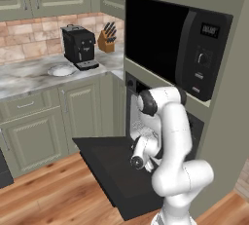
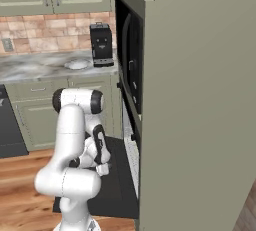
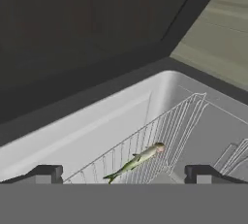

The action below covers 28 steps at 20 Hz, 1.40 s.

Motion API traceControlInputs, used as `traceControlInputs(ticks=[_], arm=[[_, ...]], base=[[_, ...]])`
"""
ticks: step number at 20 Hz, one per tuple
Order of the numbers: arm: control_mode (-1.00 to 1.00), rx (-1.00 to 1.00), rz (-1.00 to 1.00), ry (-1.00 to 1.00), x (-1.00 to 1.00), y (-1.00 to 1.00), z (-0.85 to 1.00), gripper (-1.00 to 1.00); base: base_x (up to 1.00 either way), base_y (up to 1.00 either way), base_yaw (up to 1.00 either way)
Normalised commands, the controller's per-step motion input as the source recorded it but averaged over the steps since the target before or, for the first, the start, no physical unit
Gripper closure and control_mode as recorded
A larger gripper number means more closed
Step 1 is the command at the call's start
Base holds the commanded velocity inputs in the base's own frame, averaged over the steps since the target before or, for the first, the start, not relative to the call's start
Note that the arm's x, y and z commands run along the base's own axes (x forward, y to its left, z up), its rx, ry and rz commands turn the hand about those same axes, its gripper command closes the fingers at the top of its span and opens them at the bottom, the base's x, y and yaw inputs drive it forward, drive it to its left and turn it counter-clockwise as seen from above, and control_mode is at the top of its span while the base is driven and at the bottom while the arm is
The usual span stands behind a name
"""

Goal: Place the fish on the bottom rack of the oven, and slide the tray back inside. Close the oven door.

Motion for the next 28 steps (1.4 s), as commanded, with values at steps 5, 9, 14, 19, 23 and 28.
traceControlInputs(ticks=[5,9,14,19,23,28], arm=[[-1.0,0.06,-0.01,-0.14,-0.44,0.29,1.0,-1.0],[-1.0,0.08,-0.06,0.0,-0.31,0.01,1.0,-1.0],[-1.0,0.0,-0.06,0.0,0.35,0.29,1.0,-1.0],[-1.0,0.0,-0.07,0.13,0.79,0.34,1.0,-1.0],[-1.0,0.0,-0.2,0.04,0.14,0.41,1.0,-1.0],[-1.0,0.0,-0.27,-0.06,-0.4,0.48,0.7,-1.0]], base=[[0.0,0.0,0.0],[0.0,0.0,0.0],[0.0,0.0,0.0],[0.0,0.0,0.0],[0.0,0.0,0.0],[0.0,0.0,0.0]])
